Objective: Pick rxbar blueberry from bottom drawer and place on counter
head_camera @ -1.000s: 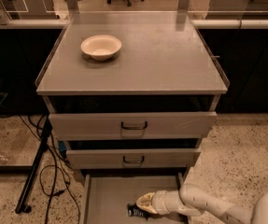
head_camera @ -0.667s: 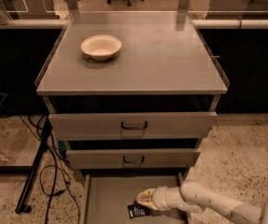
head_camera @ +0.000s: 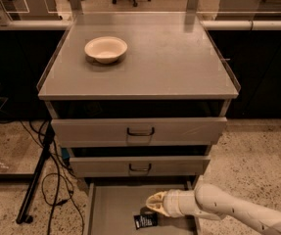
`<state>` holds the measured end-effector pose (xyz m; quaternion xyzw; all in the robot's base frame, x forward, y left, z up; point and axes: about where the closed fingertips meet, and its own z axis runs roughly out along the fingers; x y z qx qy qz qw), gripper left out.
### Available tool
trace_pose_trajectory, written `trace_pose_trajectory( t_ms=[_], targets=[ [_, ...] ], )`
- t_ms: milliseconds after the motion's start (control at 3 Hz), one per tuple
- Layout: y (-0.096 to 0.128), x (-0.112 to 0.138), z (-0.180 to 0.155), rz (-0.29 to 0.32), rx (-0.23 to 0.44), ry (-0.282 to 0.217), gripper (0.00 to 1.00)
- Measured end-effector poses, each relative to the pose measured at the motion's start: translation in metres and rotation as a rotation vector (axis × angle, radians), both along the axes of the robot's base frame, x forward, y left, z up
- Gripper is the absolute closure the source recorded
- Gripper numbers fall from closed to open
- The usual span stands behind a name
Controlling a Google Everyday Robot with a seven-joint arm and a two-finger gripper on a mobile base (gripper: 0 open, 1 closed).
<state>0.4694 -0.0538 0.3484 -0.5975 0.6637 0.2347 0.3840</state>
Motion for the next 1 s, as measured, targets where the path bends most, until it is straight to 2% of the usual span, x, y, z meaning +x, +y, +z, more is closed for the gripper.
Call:
trace_pose_trajectory(
  t_ms=[333,667,1000],
  targets=[
    [0.0,0.0,0.0,0.0,0.0,0.0,0.58],
    [-0.001,0.005,0.015,0.028,-0.026,-0.035,0.35],
    [-0.002,0.014,0.041,0.079,-0.117,-0.072,0.11]
  ],
)
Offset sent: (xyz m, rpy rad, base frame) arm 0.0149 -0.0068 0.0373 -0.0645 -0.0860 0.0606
